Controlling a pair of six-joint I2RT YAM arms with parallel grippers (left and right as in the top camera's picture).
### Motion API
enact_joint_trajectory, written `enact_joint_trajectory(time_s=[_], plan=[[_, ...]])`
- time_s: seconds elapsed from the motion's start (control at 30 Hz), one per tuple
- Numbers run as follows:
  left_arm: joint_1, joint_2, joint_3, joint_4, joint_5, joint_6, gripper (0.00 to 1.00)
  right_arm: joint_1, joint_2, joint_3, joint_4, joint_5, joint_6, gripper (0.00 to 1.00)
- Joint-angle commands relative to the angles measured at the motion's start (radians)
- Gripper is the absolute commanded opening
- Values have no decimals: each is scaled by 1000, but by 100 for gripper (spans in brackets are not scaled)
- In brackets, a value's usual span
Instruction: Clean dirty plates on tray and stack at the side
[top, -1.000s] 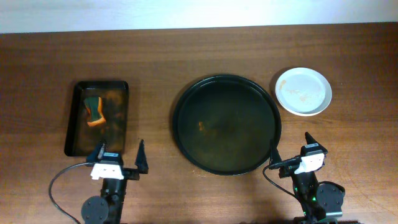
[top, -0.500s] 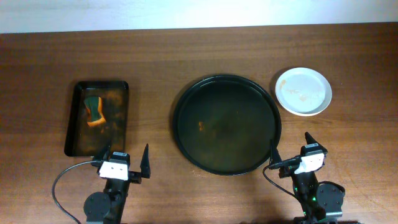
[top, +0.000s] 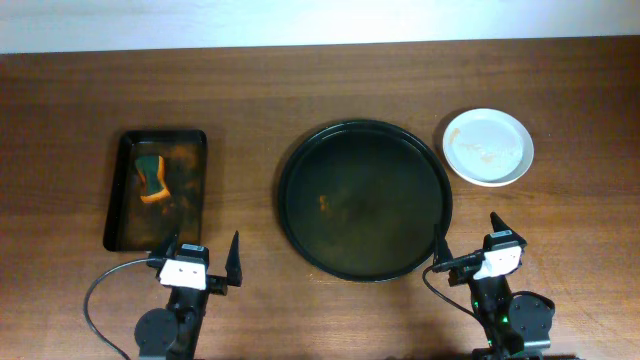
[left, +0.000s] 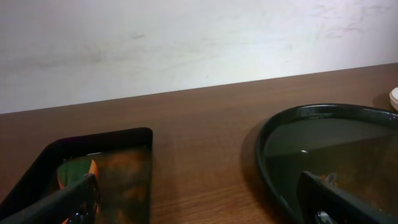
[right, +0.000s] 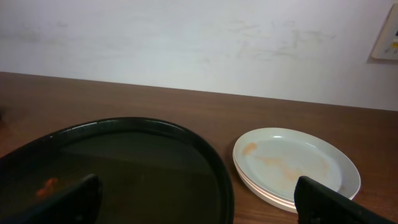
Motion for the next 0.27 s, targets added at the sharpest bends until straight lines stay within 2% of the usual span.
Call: enact_joint_trajectory(time_s=[0.0,0.23], plan=[[6,-6,-6,2,14,19,99,-6,-7,-5,-4,-13,-6,99],[6,-6,-6,2,14,19,99,-6,-7,-5,-4,-13,-6,98]])
